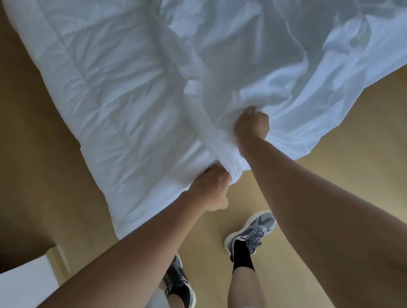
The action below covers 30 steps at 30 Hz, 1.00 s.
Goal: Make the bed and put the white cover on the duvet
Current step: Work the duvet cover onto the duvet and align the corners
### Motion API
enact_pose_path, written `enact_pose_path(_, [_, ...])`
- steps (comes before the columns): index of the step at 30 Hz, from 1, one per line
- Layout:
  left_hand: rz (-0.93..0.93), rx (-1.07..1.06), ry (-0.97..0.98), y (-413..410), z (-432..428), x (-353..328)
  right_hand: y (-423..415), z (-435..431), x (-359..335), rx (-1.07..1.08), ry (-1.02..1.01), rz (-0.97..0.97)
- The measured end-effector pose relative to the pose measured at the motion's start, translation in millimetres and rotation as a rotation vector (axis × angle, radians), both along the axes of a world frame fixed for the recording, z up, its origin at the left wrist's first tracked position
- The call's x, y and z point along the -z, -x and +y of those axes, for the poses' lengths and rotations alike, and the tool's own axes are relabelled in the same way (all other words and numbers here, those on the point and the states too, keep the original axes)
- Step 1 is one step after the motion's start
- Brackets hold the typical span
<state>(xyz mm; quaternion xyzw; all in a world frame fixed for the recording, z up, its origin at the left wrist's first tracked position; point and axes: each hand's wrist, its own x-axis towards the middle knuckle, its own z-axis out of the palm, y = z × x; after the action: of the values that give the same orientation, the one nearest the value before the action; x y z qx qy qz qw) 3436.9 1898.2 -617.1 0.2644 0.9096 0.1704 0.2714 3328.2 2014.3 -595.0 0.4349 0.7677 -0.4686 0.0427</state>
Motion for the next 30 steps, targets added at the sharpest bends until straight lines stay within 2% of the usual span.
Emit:
enact_pose_path(3, [0.286, -0.027, -0.129, -1.9, 0.4, 30.5, -8.7, 8.3, 3.3, 0.062, -0.044, 0.053])
enact_pose_path(5, [0.413, 0.069, -0.202, -4.3, 3.9, 39.4, -12.5, 11.3, 4.4, 0.080, -0.048, 0.045])
enact_pose_path(8, [0.412, 0.045, -0.247, -13.1, 1.8, 47.6, -7.5, 16.1, -0.4, 0.066, -0.056, 0.024])
enact_pose_path(10, [0.369, -0.234, -0.426, -20.2, -3.7, 44.7, -3.6, 16.9, -4.9, 0.042, -0.055, 0.016])
enact_pose_path(12, [0.242, -0.712, -0.709, -27.3, -0.3, 23.2, 0.2, 16.5, -10.8, 0.046, -0.048, 0.008])
enact_pose_path(14, [-0.157, -1.261, -0.951, -34.0, 15.0, -11.2, 6.2, 17.6, -14.9, 0.066, -0.054, 0.012])
enact_pose_path(15, [-0.334, -1.415, -1.069, -37.1, 20.5, -18.7, 9.0, 17.9, -17.2, 0.083, -0.048, 0.012])
enact_pose_path(18, [-0.709, -1.555, -1.294, -47.7, 18.4, -19.3, 10.1, 15.8, -25.9, 0.032, -0.053, -0.008])
enact_pose_path(21, [-0.838, -1.706, -1.220, -58.2, 1.3, -15.2, 4.9, 14.2, -24.9, -0.086, -0.057, -0.033])
enact_pose_path(25, [-0.893, -1.583, -1.201, -75.8, -15.8, -4.3, -0.6, 10.8, -15.9, -0.050, -0.110, -0.081])
enact_pose_path(27, [-0.755, -1.491, -1.002, -80.1, -25.8, -4.2, -17.4, 5.2, -11.7, -0.040, -0.083, -0.119])
enact_pose_path(30, [-0.203, -1.252, -0.570, -65.4, -49.9, -3.2, -61.7, -12.3, -3.6, -0.062, -0.002, -0.159])
